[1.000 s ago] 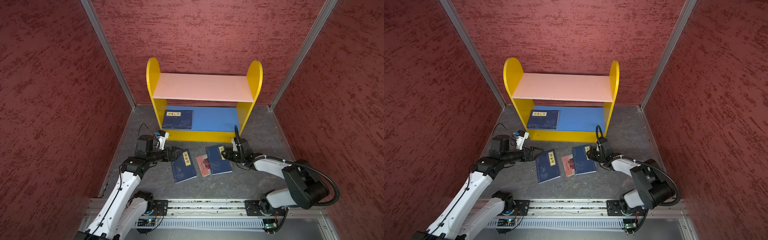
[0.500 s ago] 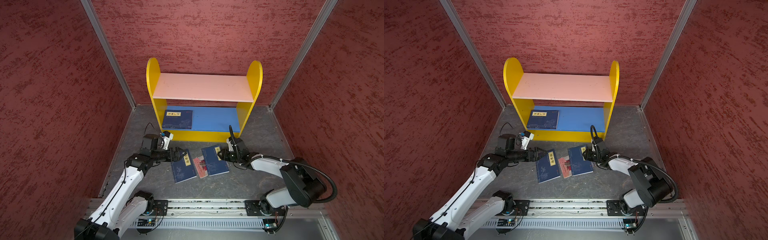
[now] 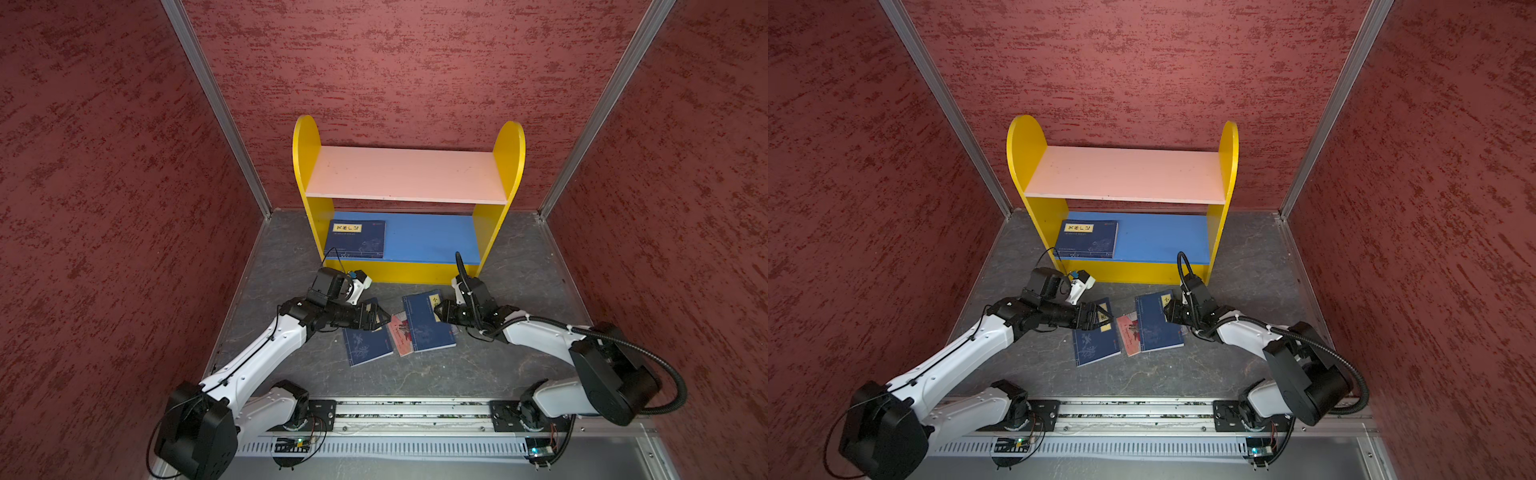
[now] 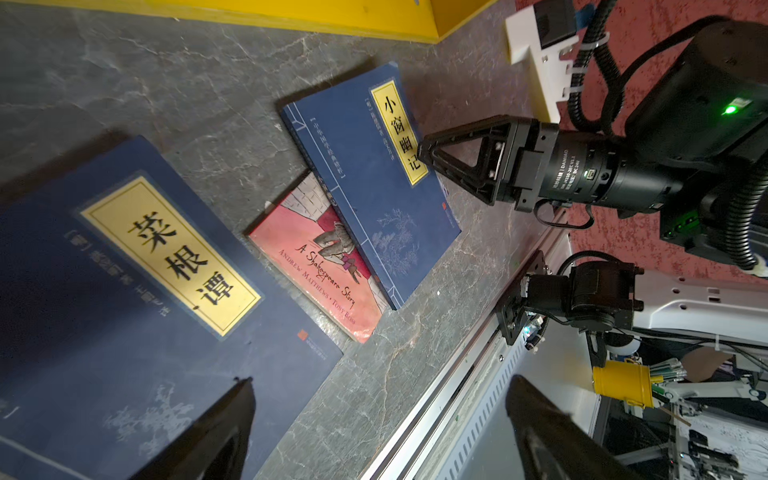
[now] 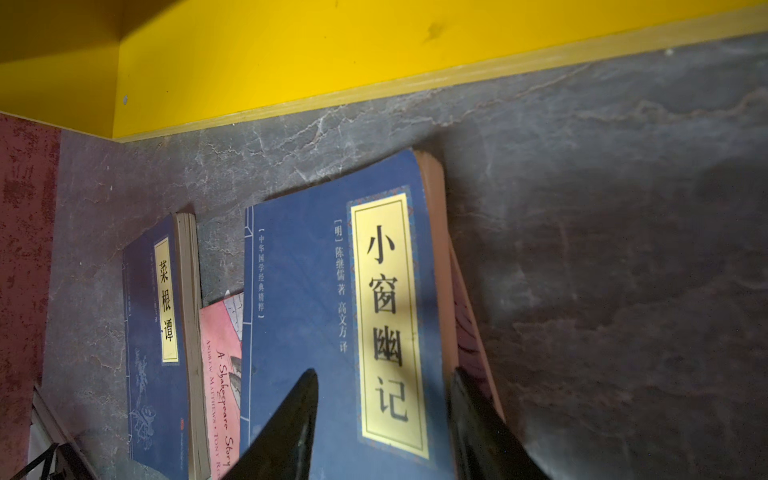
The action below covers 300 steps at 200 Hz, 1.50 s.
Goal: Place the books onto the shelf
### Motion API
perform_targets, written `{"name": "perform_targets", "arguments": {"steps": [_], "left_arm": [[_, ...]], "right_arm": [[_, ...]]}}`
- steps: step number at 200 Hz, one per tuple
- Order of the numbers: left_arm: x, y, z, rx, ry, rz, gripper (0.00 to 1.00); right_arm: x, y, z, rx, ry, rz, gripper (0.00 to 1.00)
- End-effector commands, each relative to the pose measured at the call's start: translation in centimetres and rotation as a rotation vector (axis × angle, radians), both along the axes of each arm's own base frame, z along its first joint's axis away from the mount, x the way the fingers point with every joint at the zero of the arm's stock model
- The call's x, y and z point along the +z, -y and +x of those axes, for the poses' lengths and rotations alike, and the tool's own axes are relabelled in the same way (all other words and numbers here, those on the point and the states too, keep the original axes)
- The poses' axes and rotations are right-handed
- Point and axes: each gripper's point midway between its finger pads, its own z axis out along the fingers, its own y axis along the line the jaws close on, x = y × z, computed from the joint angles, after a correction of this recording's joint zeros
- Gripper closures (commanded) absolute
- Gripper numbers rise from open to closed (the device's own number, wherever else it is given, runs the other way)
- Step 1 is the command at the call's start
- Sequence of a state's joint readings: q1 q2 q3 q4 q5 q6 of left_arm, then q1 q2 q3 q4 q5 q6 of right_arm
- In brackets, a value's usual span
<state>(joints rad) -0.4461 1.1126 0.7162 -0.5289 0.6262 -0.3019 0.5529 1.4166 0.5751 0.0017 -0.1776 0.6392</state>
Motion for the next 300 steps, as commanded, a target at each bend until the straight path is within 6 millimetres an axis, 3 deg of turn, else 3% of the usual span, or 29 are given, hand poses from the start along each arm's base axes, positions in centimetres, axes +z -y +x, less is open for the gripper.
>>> {"name": "perform_targets", "arguments": {"steps": [1, 66, 89, 112, 141, 244, 300], "left_arm": [[0.1, 1.4, 0.7, 0.006, -0.003, -0.045, 0.06], [-2.5, 4.7, 1.1, -0.106, 0.003, 0.013, 0.06], [-3.0, 6.2, 1.2, -0.132, 0.000, 0.005, 0.07], [-3.4, 7.2, 0.8, -0.160, -0.010, -0.008, 0.07], [-5.3, 7.5, 0.5, -0.138, -0.093, 0.003, 0.07], [-8.2, 8.4, -0.1, -0.134, -0.187, 0.034, 0.08], [-8.3, 9.2, 0.2, -0.149, -0.190, 0.006, 0.09]], "right_arm": [[-0.6, 0.7, -0.1, -0.042, -0.008, -0.028, 0.48], [-1.8, 1.7, 0.3, -0.111, -0.026, -0.071, 0.49], [-1.4, 0.9, 0.2, -0.079, -0.028, -0.039, 0.49], [-2.3, 0.3, -0.2, -0.048, -0.053, -0.033, 0.49], [-2.2, -0.1, -0.3, -0.025, -0.047, -0.028, 0.50], [-2.1, -1.2, -1.8, 0.006, -0.046, 0.026, 0.51], [-2.7, -1.7, -2.5, 0.015, -0.075, 0.074, 0.51]]}}
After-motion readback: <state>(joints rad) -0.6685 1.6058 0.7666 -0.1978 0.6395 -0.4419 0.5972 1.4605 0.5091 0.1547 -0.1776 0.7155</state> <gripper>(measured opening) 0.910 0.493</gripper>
